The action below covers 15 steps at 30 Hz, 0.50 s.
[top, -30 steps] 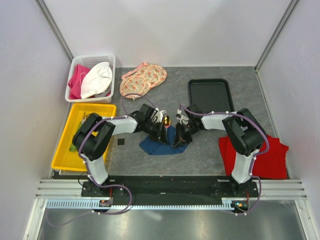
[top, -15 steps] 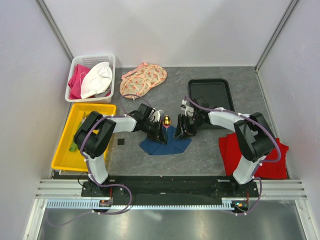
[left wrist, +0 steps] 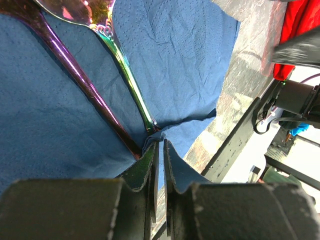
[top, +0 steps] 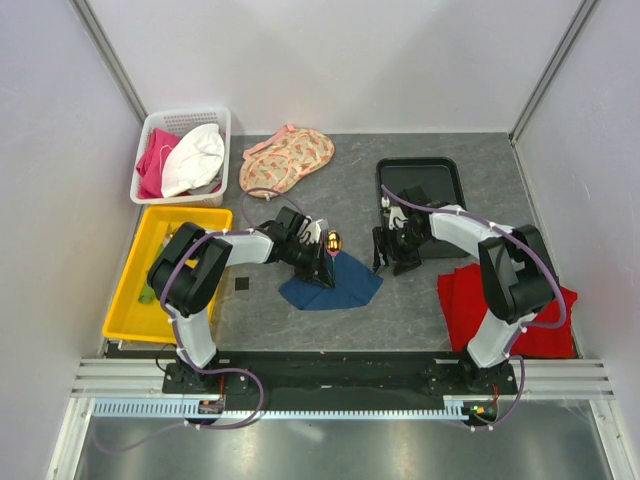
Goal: Place the utensils on the paper napkin and roll it up
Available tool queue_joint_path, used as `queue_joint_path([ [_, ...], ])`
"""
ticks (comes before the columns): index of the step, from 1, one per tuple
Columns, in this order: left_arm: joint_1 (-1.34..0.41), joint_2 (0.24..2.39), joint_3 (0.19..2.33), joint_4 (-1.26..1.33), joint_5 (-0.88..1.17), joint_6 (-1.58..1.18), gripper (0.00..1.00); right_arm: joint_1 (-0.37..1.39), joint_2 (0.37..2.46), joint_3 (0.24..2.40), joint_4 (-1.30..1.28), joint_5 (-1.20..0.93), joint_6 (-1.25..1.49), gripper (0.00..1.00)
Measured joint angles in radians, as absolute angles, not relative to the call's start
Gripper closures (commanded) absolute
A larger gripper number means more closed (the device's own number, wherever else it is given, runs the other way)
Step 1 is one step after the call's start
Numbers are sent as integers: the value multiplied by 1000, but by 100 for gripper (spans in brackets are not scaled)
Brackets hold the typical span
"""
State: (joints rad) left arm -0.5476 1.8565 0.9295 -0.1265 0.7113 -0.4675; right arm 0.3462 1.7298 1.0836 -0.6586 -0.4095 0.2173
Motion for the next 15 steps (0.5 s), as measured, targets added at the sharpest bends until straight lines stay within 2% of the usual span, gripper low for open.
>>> queue_joint_path([
  [4, -548, 1856, 931, -126, 711, -467, 86, 347, 1784, 1084, -676, -427, 225, 26],
  [15, -548, 1857, 931, -126, 711, -467, 86, 373, 1889, 1110, -630, -703, 315, 28],
])
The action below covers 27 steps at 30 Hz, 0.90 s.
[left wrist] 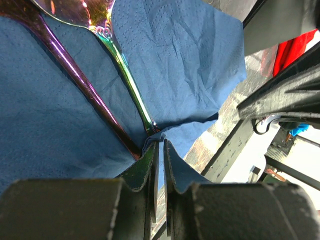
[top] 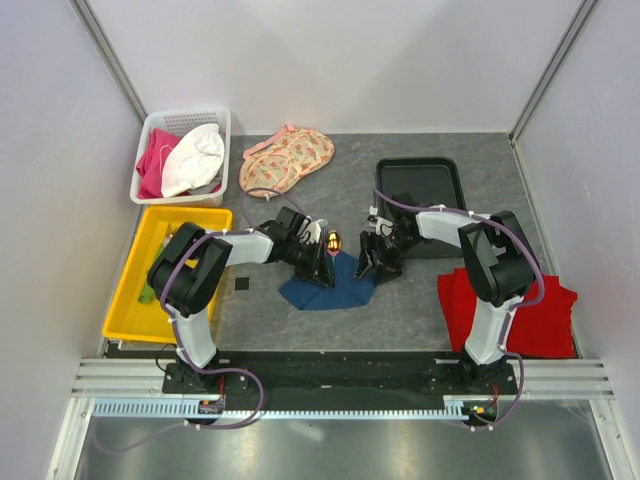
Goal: Place the utensils on the paper napkin and roll it up
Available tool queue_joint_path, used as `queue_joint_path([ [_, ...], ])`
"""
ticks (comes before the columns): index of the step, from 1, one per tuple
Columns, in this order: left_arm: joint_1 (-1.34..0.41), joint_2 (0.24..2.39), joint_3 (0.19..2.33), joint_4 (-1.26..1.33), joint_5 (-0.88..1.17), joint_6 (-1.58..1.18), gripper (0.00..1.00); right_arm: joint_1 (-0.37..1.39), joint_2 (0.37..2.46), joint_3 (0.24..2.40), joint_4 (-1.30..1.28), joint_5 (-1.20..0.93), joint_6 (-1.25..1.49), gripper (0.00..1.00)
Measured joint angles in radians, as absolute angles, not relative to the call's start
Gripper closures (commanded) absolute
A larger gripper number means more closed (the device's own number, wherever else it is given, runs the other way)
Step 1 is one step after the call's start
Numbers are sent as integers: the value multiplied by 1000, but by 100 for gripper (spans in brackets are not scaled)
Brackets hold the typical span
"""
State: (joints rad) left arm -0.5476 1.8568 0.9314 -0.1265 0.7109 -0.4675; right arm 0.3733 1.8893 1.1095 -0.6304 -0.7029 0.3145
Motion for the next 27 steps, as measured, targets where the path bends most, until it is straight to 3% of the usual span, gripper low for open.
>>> queue_joint_path([
  [8, -547, 1867, 935, -126, 715, -468, 86, 378, 1894, 1089, -524, -790, 358, 35],
  [12, -547, 1867, 936, -126, 716, -468, 86, 378, 1875, 1077, -492, -813, 375, 49],
  [15, -546, 1867, 936, -127, 716, -467, 86, 378, 1858, 1074, -477, -834, 390, 54],
  [21, -545, 1868, 936, -128, 716, -468, 86, 394, 1858, 1068, -460, -861, 414, 43],
  [27, -545, 1868, 936, -128, 716, -467, 86, 410, 1858, 1064, -475, -833, 402, 42],
])
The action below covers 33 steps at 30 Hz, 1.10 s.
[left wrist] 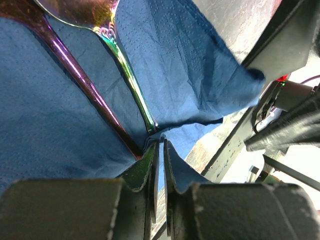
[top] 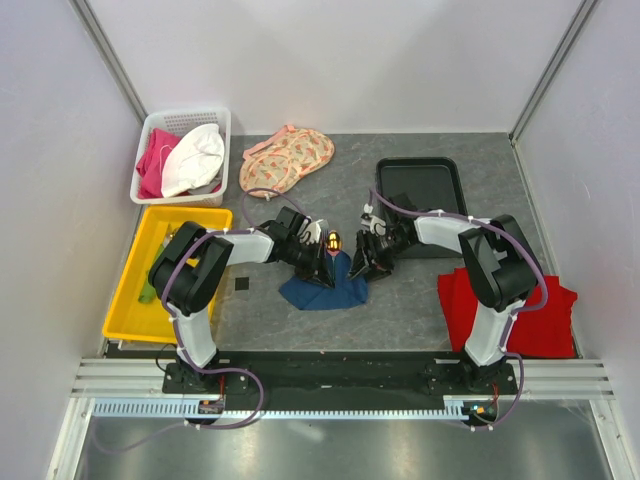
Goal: Place the utensils on the paper napkin and roll it up
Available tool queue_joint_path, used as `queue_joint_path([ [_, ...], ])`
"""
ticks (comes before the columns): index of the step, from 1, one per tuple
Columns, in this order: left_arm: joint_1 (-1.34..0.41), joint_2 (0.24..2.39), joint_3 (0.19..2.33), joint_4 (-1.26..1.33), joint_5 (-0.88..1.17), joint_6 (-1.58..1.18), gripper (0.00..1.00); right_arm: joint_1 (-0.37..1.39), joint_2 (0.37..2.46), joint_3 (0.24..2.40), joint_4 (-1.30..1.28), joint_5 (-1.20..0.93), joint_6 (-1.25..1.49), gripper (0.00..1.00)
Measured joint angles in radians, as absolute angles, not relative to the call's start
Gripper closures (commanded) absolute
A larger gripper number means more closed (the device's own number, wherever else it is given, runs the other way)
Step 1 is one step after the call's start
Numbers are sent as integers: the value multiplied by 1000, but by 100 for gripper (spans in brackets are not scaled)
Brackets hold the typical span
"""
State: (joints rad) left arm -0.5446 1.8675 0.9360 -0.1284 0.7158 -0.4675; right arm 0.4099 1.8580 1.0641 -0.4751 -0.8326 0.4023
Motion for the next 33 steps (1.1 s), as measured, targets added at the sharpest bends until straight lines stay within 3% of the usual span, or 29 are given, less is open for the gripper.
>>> queue_joint_path([
  [4, -545, 1868, 936, -129, 715, -467, 86, 399, 1858, 1050, -515, -801, 370, 41],
  [7, -545, 1868, 936, -129, 715, -468, 86, 390, 1850, 1024, -542, -781, 348, 48],
  [10, -545, 1868, 936, -129, 715, -467, 86, 386, 1847, 1008, -558, -773, 337, 64],
  [11, -545, 1868, 936, -129, 715, -468, 86, 386, 1847, 1008, -556, -773, 339, 74],
  [13, -545, 1868, 936, -129, 715, -468, 86, 386, 1845, 1008, -544, -777, 342, 82],
  [14, -545, 1868, 936, -129, 715, -468, 86, 386, 1845, 1008, -536, -783, 344, 92],
  [16, -545, 1868, 936, -129, 715, -467, 86, 386, 1844, 1008, -516, -796, 355, 100],
  [33, -539, 1868, 936, -131, 713, -467, 87, 490, 1845, 1015, -274, -921, 555, 100],
])
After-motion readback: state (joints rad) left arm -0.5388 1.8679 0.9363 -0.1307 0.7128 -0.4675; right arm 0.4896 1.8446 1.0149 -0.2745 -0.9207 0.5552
